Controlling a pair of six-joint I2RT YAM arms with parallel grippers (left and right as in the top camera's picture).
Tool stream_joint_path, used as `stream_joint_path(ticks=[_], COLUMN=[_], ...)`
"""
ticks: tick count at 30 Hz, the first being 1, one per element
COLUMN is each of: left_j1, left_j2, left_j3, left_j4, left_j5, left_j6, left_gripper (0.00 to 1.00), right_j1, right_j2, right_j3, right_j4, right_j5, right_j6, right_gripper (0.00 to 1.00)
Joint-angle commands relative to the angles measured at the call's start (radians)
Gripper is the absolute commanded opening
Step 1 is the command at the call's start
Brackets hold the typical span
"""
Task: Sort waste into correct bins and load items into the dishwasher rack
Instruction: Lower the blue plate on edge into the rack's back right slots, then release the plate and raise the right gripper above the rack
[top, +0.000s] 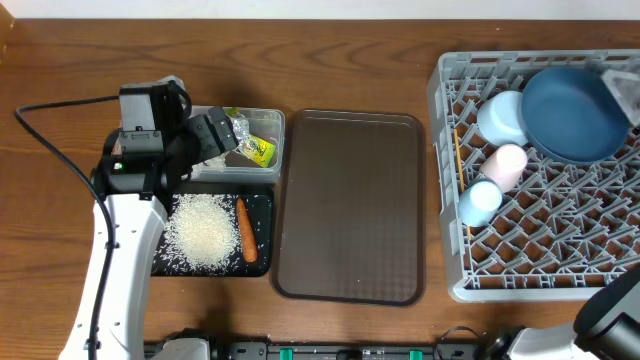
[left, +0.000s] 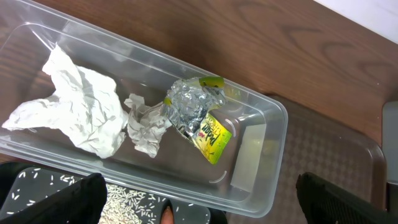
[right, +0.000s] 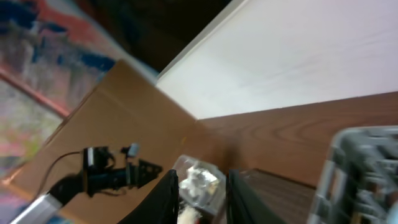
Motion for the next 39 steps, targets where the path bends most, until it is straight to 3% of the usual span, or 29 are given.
stream_joint_path(ticks=[1,10,14,18,22,25,31,36,39], left_j1=[0.004,0.004,0.004,0.004,0.004,0.004,0.004,0.004,0.004], left_j2=[0.004,0.004,0.004,0.004,0.004,0.004,0.004,0.004,0.004], left_j3=[-0.001,-0.001,-0.001,-0.001,-0.001,-0.001,-0.001,-0.001,-0.001], left_j4=[-0.003,-0.003,-0.003,-0.003,-0.003,-0.003,-0.003,-0.003,-0.003], left_j5=[-0.016,-0.016,-0.016,-0.016,-0.016,-0.016,-0.016,-0.016,-0.016], left_j6=[0.006,0.006,0.006,0.006,0.006,0.006,0.006,0.006,0.006], left_gripper=[1.00,1.00,1.00,1.00,1.00,1.00,1.00,1.00,1.00], right_j1=[0.060,0.143,0.141,0.140,0.146,0.172,0.282,0.473,0.571], right_j2=[-0.034,-0.101,-0.103,-0.103,-0.103,-0.103,-0.103,-0.098,-0.097], right_j3=[0.061,0.179,0.195,0.195,0.195,0.195,0.195,0.195,0.195], right_j4=[0.012,0.008,-0.115,-0.517,-1.123,-1.415,-1.629,-1.841,-1.878], right_j5=[0.003,0.010,0.107,0.297,0.484,0.572,0.717,1.184,1.442], right_j6=[0.114,0.171,0.092,-0.195,-0.705,-1.083,-1.495,-1.756,-1.812], right_gripper=[0.24,0.24,0.25,0.26,0.27,0.28,0.31,0.41,0.48])
